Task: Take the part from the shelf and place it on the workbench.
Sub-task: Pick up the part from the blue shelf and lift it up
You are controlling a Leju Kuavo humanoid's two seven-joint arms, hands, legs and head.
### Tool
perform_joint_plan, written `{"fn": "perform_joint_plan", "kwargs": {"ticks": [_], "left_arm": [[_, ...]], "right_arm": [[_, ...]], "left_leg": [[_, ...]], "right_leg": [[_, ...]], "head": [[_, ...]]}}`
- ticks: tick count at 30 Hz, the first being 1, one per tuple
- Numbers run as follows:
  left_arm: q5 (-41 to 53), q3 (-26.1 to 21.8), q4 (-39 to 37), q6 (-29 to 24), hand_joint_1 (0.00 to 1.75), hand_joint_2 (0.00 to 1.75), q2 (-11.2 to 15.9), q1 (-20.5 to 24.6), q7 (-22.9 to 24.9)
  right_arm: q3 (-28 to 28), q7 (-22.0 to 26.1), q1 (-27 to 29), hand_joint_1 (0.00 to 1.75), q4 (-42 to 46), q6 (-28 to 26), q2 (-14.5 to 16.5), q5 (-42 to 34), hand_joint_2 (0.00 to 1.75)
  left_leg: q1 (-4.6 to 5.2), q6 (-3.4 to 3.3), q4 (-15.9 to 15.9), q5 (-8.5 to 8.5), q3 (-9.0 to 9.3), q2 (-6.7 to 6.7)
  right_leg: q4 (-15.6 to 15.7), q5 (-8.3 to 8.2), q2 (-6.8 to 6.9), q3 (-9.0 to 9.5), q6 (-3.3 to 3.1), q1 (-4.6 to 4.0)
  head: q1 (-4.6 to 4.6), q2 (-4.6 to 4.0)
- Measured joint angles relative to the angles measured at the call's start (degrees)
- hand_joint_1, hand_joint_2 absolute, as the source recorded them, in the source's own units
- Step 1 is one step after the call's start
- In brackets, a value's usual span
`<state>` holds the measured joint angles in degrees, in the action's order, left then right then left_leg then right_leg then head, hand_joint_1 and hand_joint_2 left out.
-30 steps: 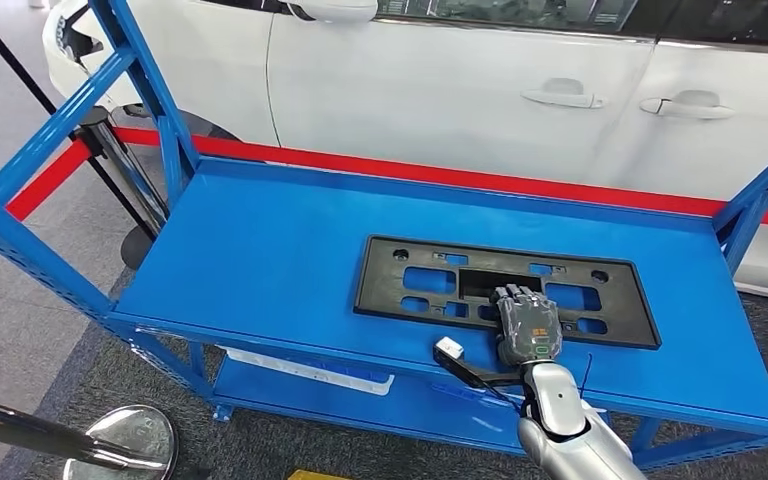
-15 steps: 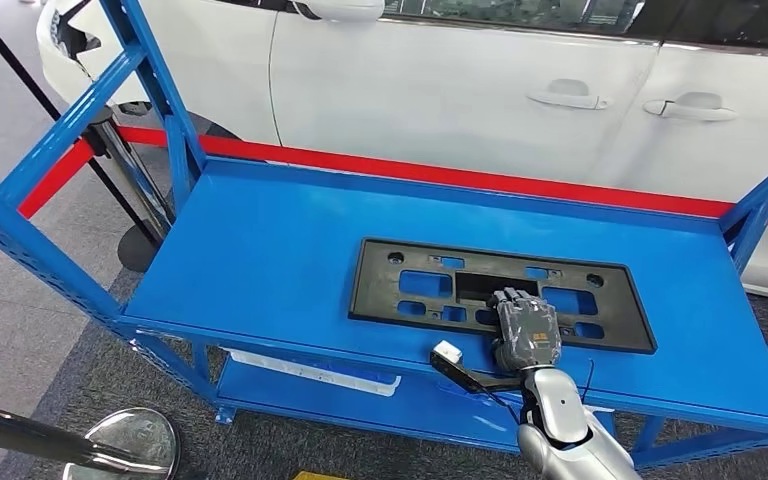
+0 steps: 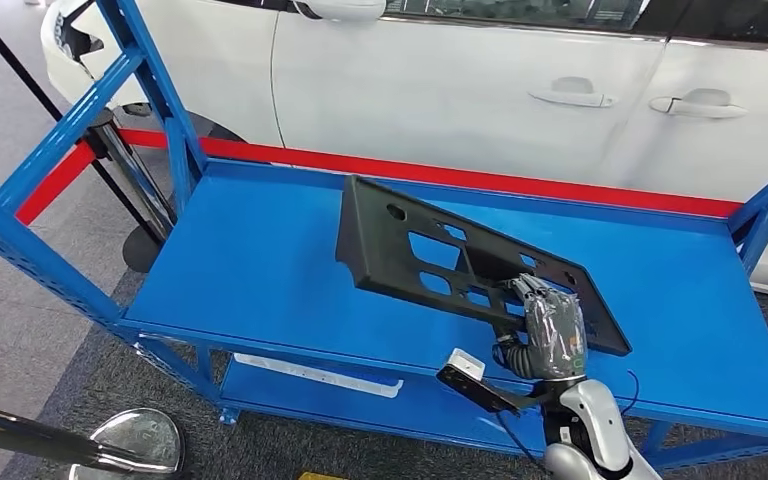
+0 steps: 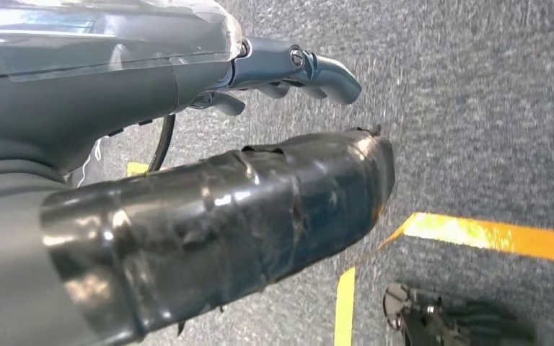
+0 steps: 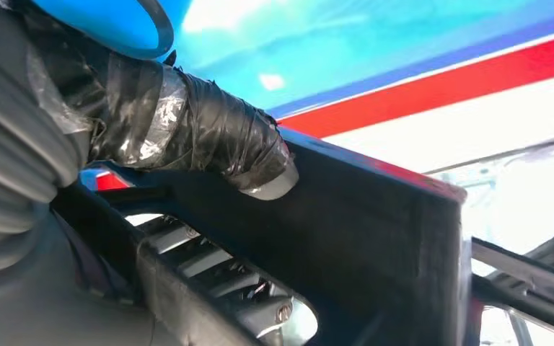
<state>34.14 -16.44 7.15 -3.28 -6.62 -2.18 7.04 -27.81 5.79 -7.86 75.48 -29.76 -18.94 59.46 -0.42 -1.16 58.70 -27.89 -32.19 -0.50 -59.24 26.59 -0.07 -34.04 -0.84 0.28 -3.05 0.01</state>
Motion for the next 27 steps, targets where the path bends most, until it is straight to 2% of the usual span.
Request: {"fn": "perform_joint_plan", "kwargs": {"ticks": [2,5,6,7,8,10,12,14,16,17,19,20,21,22,23,24,26,27], "left_arm": [[-0.2,0.0,0.0,0.0,0.00,0.00,0.0,0.0,0.0],[-0.8,0.0,0.0,0.1,0.00,0.00,-0.1,0.2,0.2],[-0.8,0.0,0.0,0.1,0.00,0.00,-0.2,0.2,0.4],[-0.9,0.0,0.0,0.1,0.00,0.00,-0.2,0.1,0.6],[-1.0,-0.1,0.0,0.2,0.00,0.00,-0.2,0.2,0.9],[-1.1,-0.4,0.0,0.4,0.00,0.00,-0.2,0.3,1.3],[-1.2,-0.7,0.1,0.6,0.00,0.00,-0.2,0.5,1.8],[-1.2,-0.8,0.1,0.8,0.00,0.00,-0.2,0.6,2.3],[-1.2,-0.8,0.1,0.9,0.00,0.00,-0.2,0.7,2.7],[-1.2,-0.8,0.1,1.0,0.00,0.00,-0.3,0.8,2.9],[-1.2,-0.9,0.1,1.0,0.00,0.00,-0.3,0.9,3.0],[-1.1,-0.9,0.1,1.1,0.00,0.00,-0.3,1.0,3.0],[-1.1,-0.9,0.1,1.1,0.00,0.00,-0.3,1.0,3.1],[-1.1,-0.9,0.1,1.1,0.00,0.00,-0.3,1.1,3.1],[-1.1,-0.9,0.1,1.1,0.00,0.00,-0.3,1.1,3.1],[-1.1,-0.9,0.1,1.1,0.00,0.00,-0.3,1.2,3.2],[-1.1,-1.0,0.1,1.3,0.00,0.00,-0.4,1.3,3.3],[-1.1,-1.0,0.2,1.4,0.00,0.00,-0.5,1.3,3.4]], "right_arm": [[0.2,0.4,0.5,1.75,1.8,-0.3,-0.4,0.4,1.75],[0.9,1.0,1.6,1.75,4.7,-2.3,-1.0,2.8,1.75],[1.2,1.0,2.0,1.75,5.8,-3.2,-1.2,4.0,1.75],[1.4,0.9,2.4,1.75,6.8,-4.2,-1.3,5.4,1.75],[1.7,0.6,2.7,1.75,7.8,-5.2,-1.4,7.0,1.75],[2.1,-0.4,3.0,1.75,9.3,-7.3,-1.4,11.2,1.75],[2.5,-1.8,3.3,1.75,10.6,-8.9,-1.4,16.2,1.75],[2.8,-3.3,3.7,1.75,11.6,-9.4,-1.5,21.1,1.75],[3.0,-5.0,4.3,1.75,12.6,-9.5,-1.7,25.7,1.75],[3.0,-5.8,4.5,1.75,13.1,-9.5,-1.9,27.5,1.75],[3.0,-6.7,4.7,1.75,13.8,-9.5,-2.2,29.6,1.75],[3.1,-6.8,4.8,1.75,14.0,-9.5,-2.3,30.0,1.75],[3.1,-6.9,4.9,1.75,14.2,-9.5,-2.3,30.1,1.75],[3.1,-7.0,5.0,1.75,14.2,-9.5,-2.4,30.2,1.75],[3.1,-7.0,5.0,1.75,14.3,-9.5,-2.6,30.2,1.75],[3.1,-7.1,5.0,1.75,14.5,-9.5,-3.0,30.3,1.75],[3.1,-7.3,4.4,1.75,15.1,-9.5,-4.6,30.3,1.75],[3.1,-7.2,4.1,1.75,15.5,-9.5,-5.5,30.3,1.75]], "left_leg": [[0.00,0.53,2.0,-1.63,-0.76,0.10],[-0.29,1.21,11.9,-6.56,-5.35,0.16],[-0.35,1.40,14.4,-7.27,-6.60,0.18],[-0.39,1.51,15.1,-6.91,-6.93,0.18],[-0.42,1.54,13.6,-5.54,-6.22,0.19],[-0.44,1.33,6.4,-1.81,-2.73,0.19],[-0.25,0.88,1.1,0.07,-0.26,0.12],[0.02,0.38,0.3,0.38,-0.06,0.06],[-0.11,-0.45,-0.1,1.01,-0.21,0.17],[-0.21,-0.97,-0.4,1.40,-0.32,0.29],[-0.27,-1.75,-0.7,2.11,-0.95,0.54],[-0.23,-1.91,-0.6,2.40,-1.44,0.60],[-0.18,-1.94,-0.5,2.71,-1.98,0.64],[-0.15,-1.90,-0.4,3.02,-2.51,0.65],[-0.13,-1.81,-0.3,3.32,-3.00,0.65],[-0.13,-1.70,-0.1,3.62,-3.47,0.62],[-0.09,-1.27,0.2,4.20,-4.30,0.56],[-0.07,-0.93,0.3,4.54,-4.57,0.52]], "right_leg": [[0.7,-0.27,0.03,0.41,-0.43,0.41],[0.8,-0.36,0.27,0.59,-0.79,0.45],[0.7,-0.34,0.34,0.55,-0.82,0.42],[0.5,-0.33,0.35,0.50,-0.82,0.42],[0.4,-0.28,0.31,0.47,-0.78,0.43],[0.1,-0.13,0.16,0.42,-0.57,0.43],[-0.2,-0.12,0.07,0.18,-0.10,0.25],[-0.3,-0.40,0.03,-0.05,0.54,0.15],[-0.4,-0.12,-0.01,-0.21,1.14,0.26],[-1.4,0.97,-0.02,-0.54,1.39,0.33],[-6.7,5.42,-0.01,-2.41,1.82,0.51],[-10.4,7.82,0.01,-3.66,2.03,0.56],[-13.7,9.49,0.01,-4.59,2.20,0.62],[-15.4,10.06,0.02,-4.71,2.32,0.67],[-14.9,9.50,0.03,-3.75,2.37,0.74],[-12.4,8.21,0.03,-1.76,2.38,0.83],[-4.4,5.75,-0.02,3.62,2.26,0.90],[-1.5,4.95,-0.11,5.40,2.03,0.78]], "head": [[-0.11,0.00],[-0.23,-0.01],[-0.24,-0.01],[-0.24,-0.01],[-0.24,-0.01],[-0.24,-0.01],[-0.21,-0.01],[-0.19,-0.01],[-0.18,-0.01],[-0.16,-0.01],[-0.15,-0.01],[-0.15,-0.01],[-0.15,-0.01],[-0.16,-0.01],[-0.16,-0.01],[-0.16,-0.01],[-0.16,-0.01],[-0.17,-0.01]]}}
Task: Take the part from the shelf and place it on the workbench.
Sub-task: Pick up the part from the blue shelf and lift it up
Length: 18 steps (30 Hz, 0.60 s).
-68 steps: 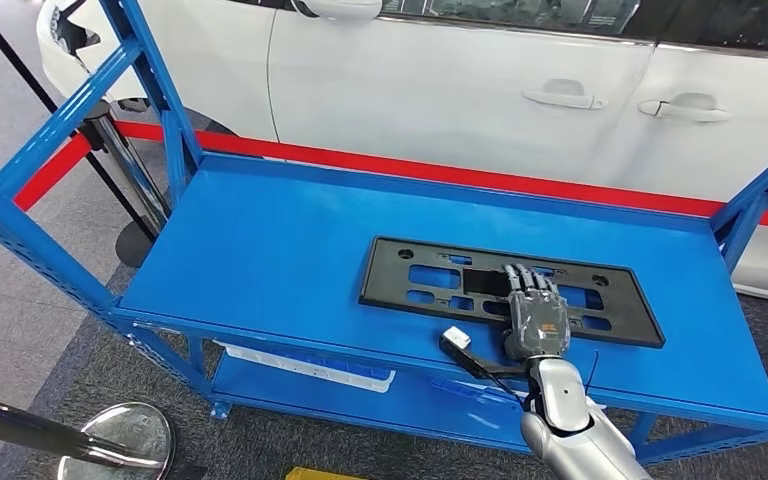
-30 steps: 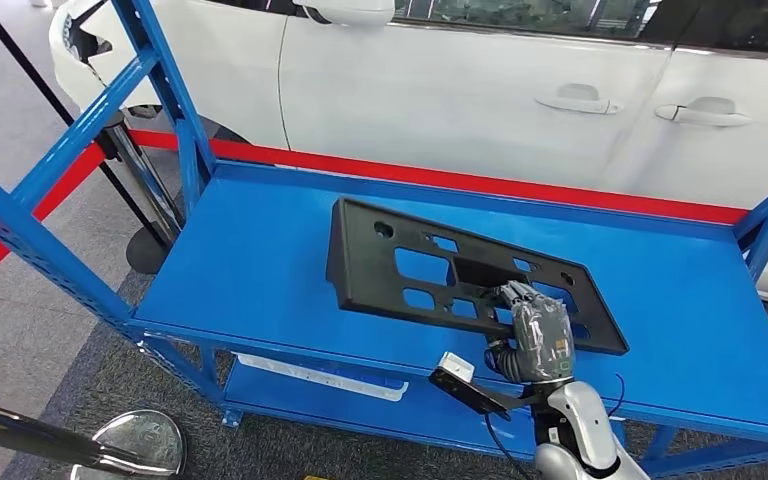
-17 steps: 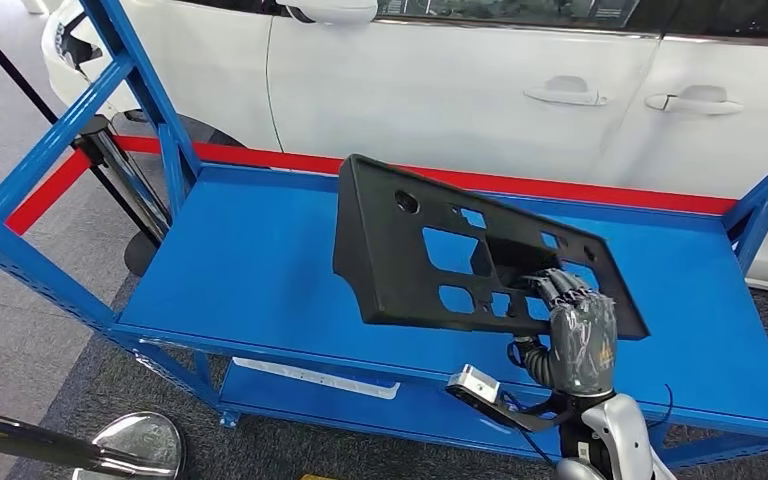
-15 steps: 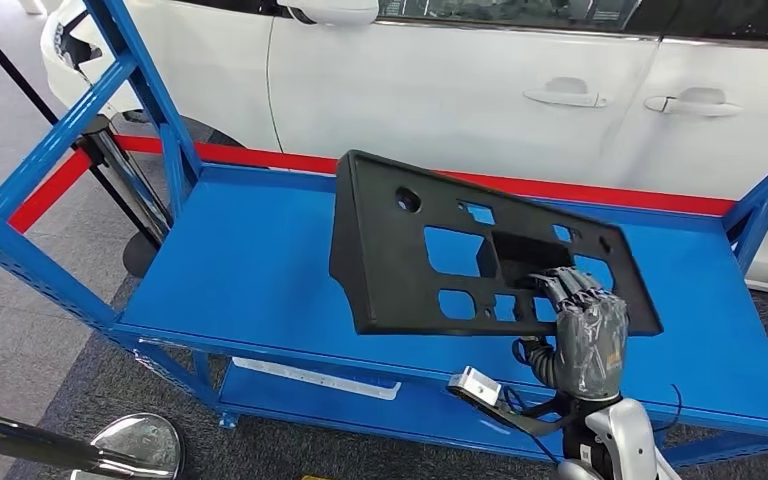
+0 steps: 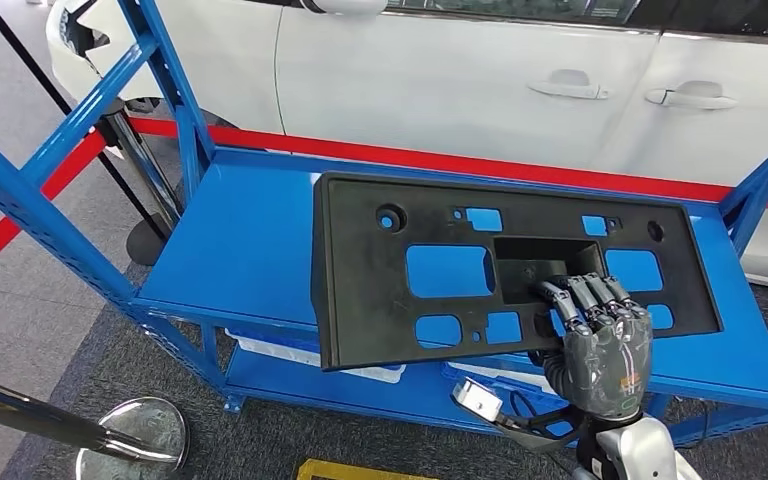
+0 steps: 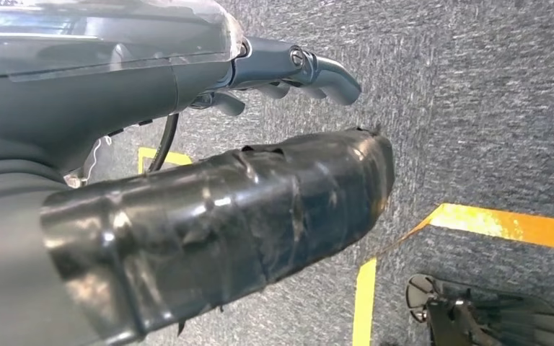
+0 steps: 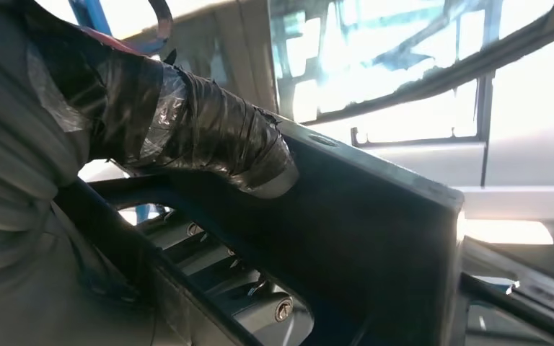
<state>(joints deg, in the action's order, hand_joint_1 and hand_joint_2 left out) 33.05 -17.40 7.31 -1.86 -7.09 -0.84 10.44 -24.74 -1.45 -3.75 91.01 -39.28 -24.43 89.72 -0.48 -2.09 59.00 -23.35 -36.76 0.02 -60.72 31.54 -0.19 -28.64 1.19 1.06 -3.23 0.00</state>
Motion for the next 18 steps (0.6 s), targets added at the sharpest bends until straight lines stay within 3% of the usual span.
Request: {"fn": "perform_joint_plan", "kwargs": {"ticks": [1,3,5,7,9,10,11,12,14,16,18], "left_arm": [[0.0,0.0,0.0,0.1,0.00,0.00,0.0,0.0,0.0],[0.0,0.0,0.0,0.3,0.00,0.00,-0.1,0.0,0.1],[0.1,-0.1,0.0,0.5,0.00,0.00,-0.1,-0.1,0.0],[0.3,-0.2,0.1,0.6,0.00,0.00,-0.1,-0.2,0.1],[1.3,-0.5,0.1,0.7,0.00,0.00,-0.2,-0.1,0.1],[1.9,-0.8,0.2,0.8,0.00,0.00,-0.3,-0.1,0.1],[2.4,-1.2,0.3,0.8,0.00,0.00,-0.3,0.0,0.1],[2.7,-1.5,0.3,0.9,0.00,0.00,-0.3,0.0,0.1],[3.0,-1.9,0.4,1.0,0.00,0.00,-0.2,0.0,0.1],[3.0,-2.2,0.4,1.2,0.00,0.00,-0.1,0.1,0.0],[3.0,-2.5,0.4,1.3,0.00,0.00,-0.2,0.2,-0.1]], "right_arm": [[0.0,0.1,-0.3,1.75,0.3,0.0,-0.9,0.0,1.75],[0.0,0.6,-0.5,1.75,0.9,0.0,-2.3,0.0,1.75],[0.1,1.0,-0.7,1.75,1.2,0.0,-3.4,0.0,1.75],[0.1,1.4,-0.8,1.75,1.3,0.0,-4.0,0.0,1.75],[0.1,2.0,-0.8,1.75,1.4,0.0,-4.3,0.1,1.75],[0.1,2.2,-0.7,1.75,1.4,0.0,-4.4,0.1,1.75],[0.1,2.3,-0.6,1.75,1.4,0.0,-4.4,0.1,1.75],[0.1,2.2,-0.5,1.75,1.4,0.0,-4.4,0.1,1.75],[0.1,1.8,-0.4,1.75,1.4,0.0,-4.6,0.1,1.75],[0.1,1.4,-0.3,1.75,1.4,0.0,-4.7,0.0,1.75],[0.1,0.8,-0.2,1.75,1.4,0.0,-4.8,0.0,1.75]], "left_leg": [[0.00,0.38,0.1,0.36,-0.20,-0.02],[-0.04,1.20,-0.1,1.26,-0.48,-0.10],[-0.16,1.87,0.6,0.36,-1.21,-0.19],[-0.29,2.34,4.7,-4.40,-2.72,-0.20],[-0.30,2.66,11.6,-9.58,-4.22,-0.19],[-0.29,2.71,14.3,-10.63,-4.35,-0.19],[-0.26,2.66,15.4,-10.47,-3.67,-0.19],[-0.20,2.49,14.5,-9.33,-2.00,-0.19],[0.14,1.68,7.6,-7.04,3.62,-0.20],[0.55,0.88,0.6,-6.90,8.28,-0.22],[0.85,0.43,-1.8,-7.04,9.18,-0.26]], "right_leg": [[1.8,-0.32,-0.09,0.87,-0.24,-0.19],[2.2,-0.97,-0.18,0.27,-0.97,-0.50],[2.4,-1.94,0.04,-0.75,-1.86,-0.37],[2.6,-3.16,0.29,-2.04,-2.74,-0.26],[2.5,-4.21,0.44,-3.50,-3.17,-0.49],[2.3,-4.71,0.51,-4.22,-3.21,-0.64],[2.1,-5.18,0.55,-4.99,-3.22,-0.77],[1.9,-5.61,0.56,-5.73,-3.20,-0.87],[1.4,-6.32,0.54,-6.91,-3.06,-1.02],[1.2,-7.04,0.61,-7.59,-2.59,-1.05],[1.4,-7.94,0.72,-7.85,-1.88,-0.90]], "head": [[0.00,0.00],[-0.02,0.00],[-0.04,0.00],[-0.07,0.00],[-0.08,0.00],[-0.07,0.00],[-0.08,0.00],[-0.08,0.00],[-0.08,0.00],[-0.07,0.00],[-0.07,0.00]]}}
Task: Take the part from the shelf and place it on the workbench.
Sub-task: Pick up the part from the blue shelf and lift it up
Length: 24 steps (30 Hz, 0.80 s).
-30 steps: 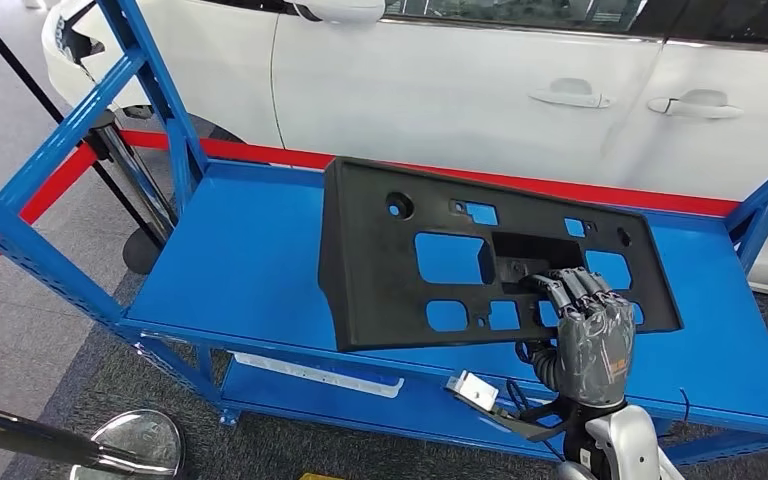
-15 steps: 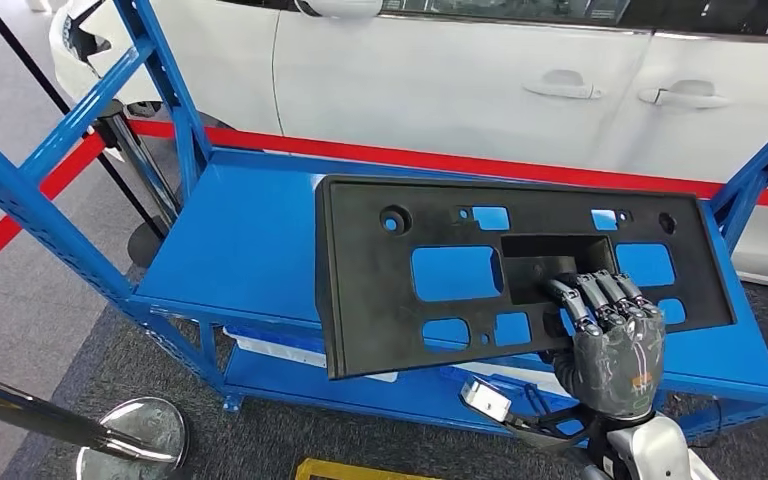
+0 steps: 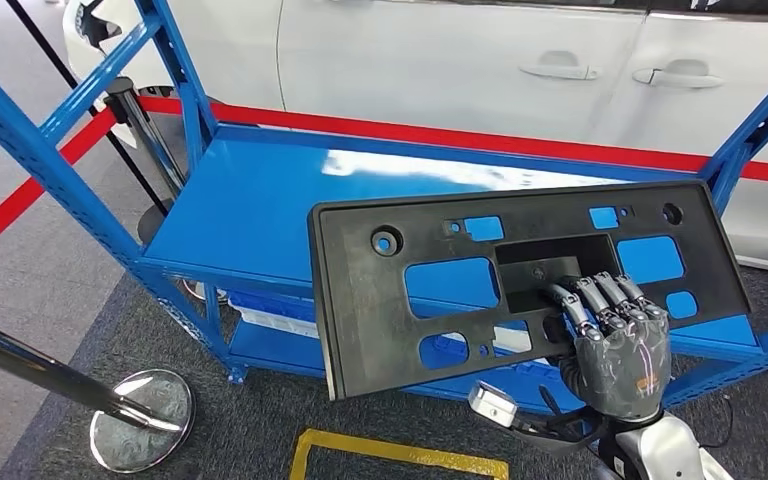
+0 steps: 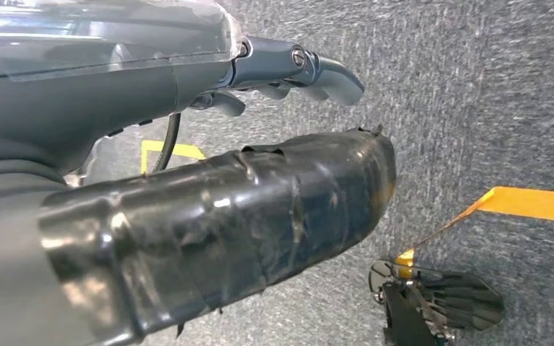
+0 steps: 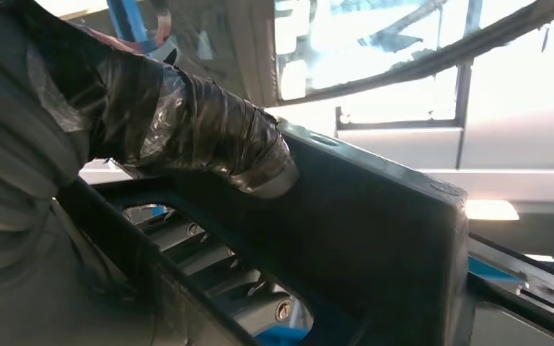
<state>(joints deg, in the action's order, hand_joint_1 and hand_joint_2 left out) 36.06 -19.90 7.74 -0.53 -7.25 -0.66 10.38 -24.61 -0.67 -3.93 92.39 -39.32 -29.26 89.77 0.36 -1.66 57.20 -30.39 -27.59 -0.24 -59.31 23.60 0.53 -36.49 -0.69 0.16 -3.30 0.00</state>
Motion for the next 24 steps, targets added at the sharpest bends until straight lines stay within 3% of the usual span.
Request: {"fn": "perform_joint_plan", "kwargs": {"ticks": [2,3,6,7,8,9,11,12,14,17,18,19,21,22,23,24], "left_arm": [[0.0,-0.2,0.0,0.2,0.00,0.00,-0.1,0.0,-0.1],[0.0,-0.2,0.0,0.2,0.00,0.00,-0.1,0.0,-0.1],[0.0,-0.3,0.0,0.3,0.00,0.00,-0.1,0.0,-0.3],[0.1,-0.3,0.0,0.3,0.00,0.00,-0.1,0.0,-0.4],[0.1,-0.3,0.0,0.3,0.00,0.00,-0.1,0.0,-0.4],[0.1,-0.4,0.0,0.3,0.00,0.00,-0.1,0.0,-0.4],[0.1,-0.4,0.0,0.3,0.00,0.00,-0.1,0.1,-0.5],[0.2,-0.4,0.0,0.3,0.00,0.00,-0.1,0.1,-0.6],[0.2,-0.4,0.0,0.2,0.00,0.00,-0.1,0.1,-0.7],[0.4,-0.4,0.0,0.1,0.00,0.00,-0.1,0.0,-0.7],[0.5,-0.5,0.0,0.1,0.00,0.00,-0.1,-0.1,-0.7],[0.5,-0.5,0.0,0.1,0.00,0.00,-0.2,-0.3,-0.7],[0.6,-0.5,0.0,0.1,0.00,0.00,-0.3,-0.3,-0.7],[0.6,-0.5,0.0,0.1,0.00,0.00,-0.3,-0.3,-0.7],[0.6,-0.5,0.0,0.1,0.00,0.00,-0.3,-0.2,-0.7],[0.7,-0.5,0.0,0.2,0.00,0.00,-0.3,-0.2,-0.8]], "right_arm": [[0.0,-1.0,0.2,1.75,0.0,0.0,-0.2,0.0,1.75],[0.0,-1.5,0.3,1.75,0.0,0.0,-0.4,0.0,1.75],[0.0,-3.1,0.8,1.75,-0.1,0.0,-0.9,0.0,1.75],[0.0,-3.5,1.1,1.75,-0.1,0.0,-0.9,0.0,1.75],[0.0,-3.8,1.4,1.75,-0.1,0.0,-0.9,0.0,1.75],[0.0,-4.2,1.6,1.75,-0.2,0.0,-0.9,0.0,1.75],[0.0,-4.6,1.8,1.75,-0.2,0.0,-0.9,0.0,1.75],[0.0,-4.8,1.9,1.75,-0.2,0.0,-0.9,0.0,1.75],[0.0,-4.9,2.0,1.75,-0.1,0.0,-1.0,0.0,1.75],[0.0,-5.1,2.2,1.75,-0.1,-0.1,-1.0,0.0,1.75],[0.0,-5.1,2.3,1.75,-0.1,-0.1,-1.0,0.0,1.75],[0.0,-5.2,2.4,1.75,-0.1,-0.1,-1.0,0.0,1.75],[0.0,-5.3,2.6,1.75,-0.2,-0.1,-1.0,0.0,1.75],[0.0,-5.4,2.7,1.75,-0.2,-0.1,-1.0,0.0,1.75],[0.0,-5.4,2.9,1.75,-0.2,-0.1,-1.0,0.0,1.75],[0.0,-5.4,3.0,1.75,-0.2,-0.1,-1.0,0.0,1.75]], "left_leg": [[-0.23,-0.61,-0.7,1.23,-0.49,0.22],[-0.38,-1.04,-1.1,1.96,-0.82,0.41],[-0.50,-1.75,-1.2,3.81,-2.81,0.78],[-0.50,-1.66,-1.0,4.31,-3.68,0.81],[-0.53,-1.50,-0.6,4.75,-4.61,0.83],[-0.59,-1.29,-0.2,5.14,-5.55,0.85],[-0.79,-0.72,1.0,5.70,-7.35,0.86],[-0.83,-0.40,1.7,5.88,-8.15,0.82],[-0.84,0.38,2.5,6.41,-9.07,0.75],[-1.02,1.55,2.6,7.25,-9.73,0.54],[-1.14,1.80,3.2,6.30,-10.19,0.47],[-1.26,1.99,4.7,4.22,-10.79,0.41],[-1.33,2.13,10.5,-1.82,-12.20,0.40],[-1.29,2.09,14.0,-4.07,-12.65,0.39],[-1.19,1.94,16.6,-4.98,-12.61,0.38],[-1.03,1.67,17.8,-4.48,-11.87,0.37]], "right_leg": [[-0.1,0.02,-0.11,-0.28,0.68,0.10],[-1.0,1.39,-0.24,-0.66,0.98,0.14],[-9.4,9.40,-0.47,-2.94,1.85,0.55],[-12.7,10.84,-0.46,-3.46,2.15,0.77],[-14.7,10.76,-0.46,-3.32,2.45,1.05],[-15.0,9.60,-0.45,-2.36,2.76,1.35],[-10.1,6.89,-0.45,2.18,3.33,2.01],[-6.2,6.92,-0.49,4.90,3.51,2.04],[-1.1,7.90,-0.71,7.80,2.92,1.78],[-0.4,7.18,-0.70,6.78,0.99,1.37],[-0.3,6.59,-0.61,6.23,0.36,1.33],[-0.2,5.93,-0.51,5.58,-0.22,1.33],[-0.2,4.66,-0.44,4.05,-0.87,1.02],[-0.3,4.03,-0.42,3.26,-1.02,0.79],[-0.4,3.42,-0.40,2.46,-1.10,0.55],[-0.5,2.85,-0.39,1.69,-1.15,0.31]], "head": [[0.01,0.00],[0.03,0.00],[0.03,0.00],[0.03,0.00],[0.02,0.00],[0.02,0.00],[0.02,0.00],[0.04,0.00],[-0.02,0.01],[-0.09,0.00],[-0.10,0.00],[-0.09,0.00],[-0.11,0.00],[-0.11,0.00],[-0.11,0.00],[-0.11,0.00]]}}
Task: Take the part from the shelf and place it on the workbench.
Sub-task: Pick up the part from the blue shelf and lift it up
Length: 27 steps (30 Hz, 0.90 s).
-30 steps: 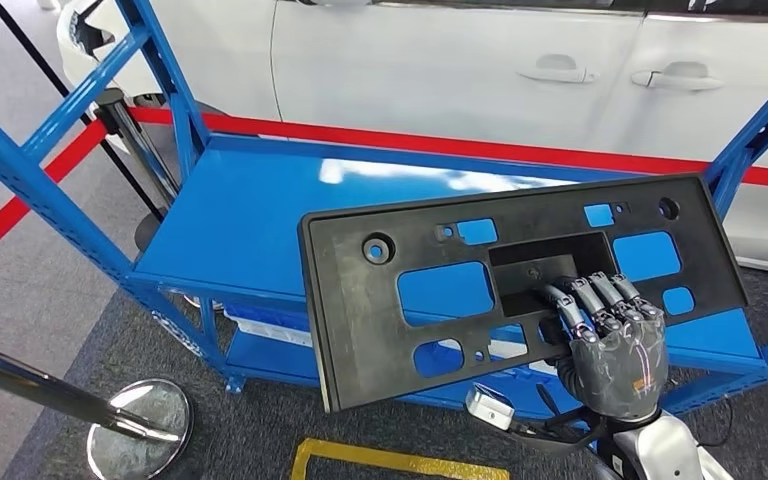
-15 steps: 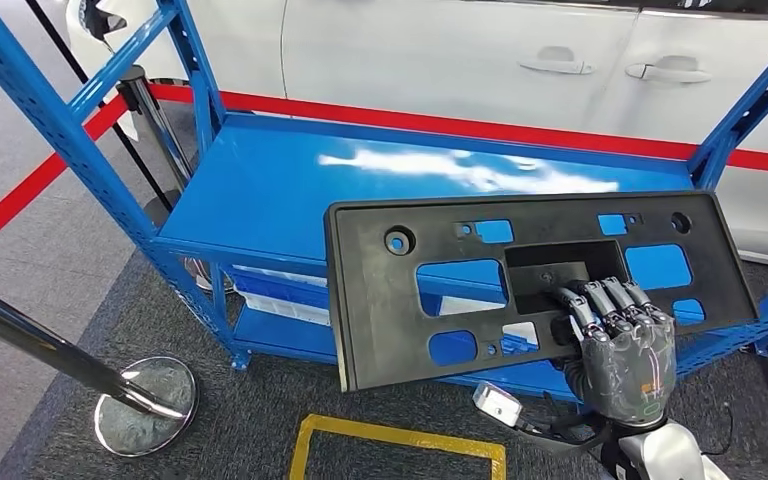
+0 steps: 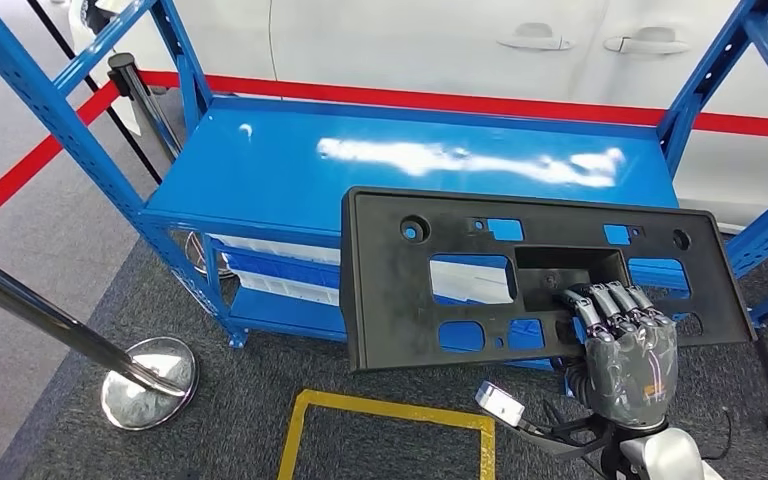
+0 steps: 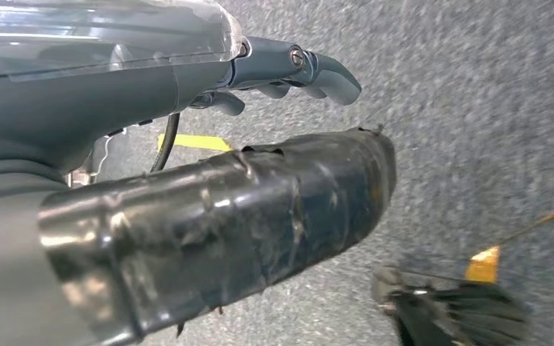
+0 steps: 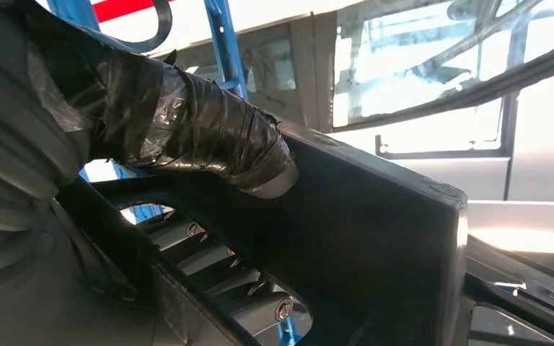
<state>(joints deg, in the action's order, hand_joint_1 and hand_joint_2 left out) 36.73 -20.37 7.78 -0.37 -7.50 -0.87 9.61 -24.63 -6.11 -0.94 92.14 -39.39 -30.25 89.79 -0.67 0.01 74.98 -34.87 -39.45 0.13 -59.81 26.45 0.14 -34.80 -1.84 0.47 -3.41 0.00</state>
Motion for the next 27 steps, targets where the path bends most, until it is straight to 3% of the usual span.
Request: {"fn": "perform_joint_plan", "kwargs": {"ticks": [1,3,5,7,9,10,13,14,15,16,17,18,20,21,24,25,27], "left_arm": [[0.0,0.0,0.0,0.0,0.00,0.00,0.0,0.0,0.0],[0.0,0.0,0.0,0.1,0.00,0.00,0.1,0.0,0.0],[0.0,0.0,0.0,0.1,0.00,0.00,0.2,0.1,-0.1],[0.1,0.0,0.0,0.1,0.00,0.00,0.3,0.2,-0.1],[0.1,0.0,0.0,0.1,0.00,0.00,0.1,0.2,-0.1],[0.3,0.0,0.0,0.1,0.00,0.00,0.1,0.2,0.0],[1.0,0.0,0.0,-0.1,0.00,0.00,-0.3,0.2,0.3],[1.2,0.0,0.0,-0.2,0.00,0.00,-0.4,0.2,0.4],[1.4,0.0,0.0,-0.3,0.00,0.00,-0.5,0.3,0.4],[1.5,0.0,0.0,-0.4,0.00,0.00,-0.6,0.3,0.4],[1.5,0.0,0.0,-0.5,0.00,0.00,-0.8,0.4,0.4],[1.5,0.0,0.0,-0.5,0.00,0.00,-0.9,0.4,0.3],[1.3,0.0,0.1,-0.4,0.00,0.00,-1.0,0.5,-0.1],[1.2,0.0,0.1,-0.3,0.00,0.00,-1.0,0.6,-0.3],[0.9,0.0,0.1,0.1,0.00,0.00,-0.9,0.5,-0.7],[0.8,0.0,0.1,0.3,0.00,0.00,-0.9,0.3,-1.0],[0.6,0.0,0.1,0.4,0.00,0.00,-0.8,0.1,-1.4]], "right_arm": [[0.0,0.0,0.1,1.75,0.0,0.0,0.0,0.0,1.75],[0.0,0.0,0.2,1.75,-0.1,0.0,0.0,0.0,1.75],[0.0,-0.1,0.2,1.75,-0.1,0.0,0.0,0.0,1.75],[0.0,-0.2,0.3,1.75,-0.1,0.0,0.0,0.0,1.75],[0.0,-0.7,0.6,1.75,-0.2,0.0,-0.1,0.0,1.75],[0.1,-1.1,1.0,1.75,-0.2,0.0,-0.2,0.0,1.75],[1.1,-2.3,3.5,1.75,0.0,0.0,-0.8,0.0,1.75],[1.6,-2.6,4.6,1.75,0.2,0.0,-1.0,0.0,1.75],[2.2,-2.8,5.7,1.75,0.4,0.0,-1.3,-0.1,1.75],[2.7,-2.9,6.5,1.75,0.6,0.0,-1.5,-0.2,1.75],[3.3,-2.7,7.0,1.75,0.8,0.0,-1.7,-0.4,1.75],[3.8,-2.4,7.3,1.75,0.8,0.0,-1.7,-0.5,1.75],[4.4,-1.1,7.2,1.75,0.8,-0.1,-1.7,-0.5,1.75],[4.5,-0.5,6.9,1.75,0.6,-0.1,-1.5,-0.4,1.75],[4.2,0.7,5.6,1.75,-0.1,-0.1,-0.8,-0.1,1.75],[4.1,0.8,5.1,1.75,-0.3,-0.1,-0.6,-0.1,1.75],[3.9,0.8,4.5,1.75,-0.7,-0.1,-0.2,-0.1,1.75]], "left_leg": [[0.25,-0.41,-0.7,1.46,1.66,-0.02],[0.97,-1.83,-7.5,3.96,7.26,-0.05],[1.53,-2.96,-15.1,3.79,12.09,-0.05],[1.81,-3.35,-18.0,3.51,13.24,-0.04],[1.54,-3.59,-19.3,5.06,12.89,0.21],[1.36,-3.77,-19.9,6.05,12.54,0.38],[1.18,-4.00,-20.1,8.26,10.30,0.57],[1.18,-3.86,-19.7,8.73,9.26,0.56],[1.15,-3.73,-19.1,9.14,8.14,0.57],[1.10,-3.54,-18.5,9.50,6.99,0.59],[1.03,-3.28,-17.7,9.80,5.83,0.63],[0.97,-2.98,-16.9,10.05,4.76,0.68],[0.96,-2.27,-15.6,10.55,3.25,0.77],[1.01,-1.92,-15.4,10.85,2.89,0.78],[0.80,-0.80,-15.2,11.27,2.26,0.62],[0.67,-0.43,-14.4,10.13,1.76,0.53],[0.48,0.15,-9.8,5.27,0.10,0.37]], "right_leg": [[-0.2,-0.53,0.00,-0.71,-0.03,-0.22],[-0.3,-1.49,-0.01,-1.83,-0.02,-0.62],[-0.3,-2.48,0.06,-2.38,0.30,-0.70],[0.2,-3.63,0.14,-2.65,0.94,-0.46],[0.2,-3.65,0.01,-3.12,1.58,-0.43],[-0.7,-2.19,-0.10,-3.58,1.85,-0.46],[-8.7,5.77,-0.26,-5.48,2.66,-0.11],[-11.8,6.95,-0.23,-5.73,2.96,0.12],[-13.6,6.70,-0.21,-5.42,3.26,0.38],[-13.9,5.43,-0.19,-4.40,3.54,0.65],[-12.3,3.80,-0.17,-2.44,3.80,0.94],[-9.1,3.24,-0.17,0.17,4.01,1.20],[-2.7,3.93,-0.39,4.64,3.62,1.07],[-0.9,4.69,-0.53,5.53,3.13,0.88],[0.1,3.92,-0.55,4.67,1.29,0.61],[0.2,3.39,-0.43,4.21,0.76,0.65],[0.4,2.27,-0.22,3.07,0.10,0.71]], "head": [[-0.01,0.00],[0.01,0.00],[0.03,0.00],[0.01,0.01],[0.02,0.01],[0.05,0.01],[0.10,0.00],[0.11,0.00],[0.10,0.00],[0.11,0.00],[0.11,0.00],[0.10,0.01],[0.02,0.01],[-0.05,0.02],[-0.08,0.01],[-0.08,0.01],[-0.13,0.00]]}}
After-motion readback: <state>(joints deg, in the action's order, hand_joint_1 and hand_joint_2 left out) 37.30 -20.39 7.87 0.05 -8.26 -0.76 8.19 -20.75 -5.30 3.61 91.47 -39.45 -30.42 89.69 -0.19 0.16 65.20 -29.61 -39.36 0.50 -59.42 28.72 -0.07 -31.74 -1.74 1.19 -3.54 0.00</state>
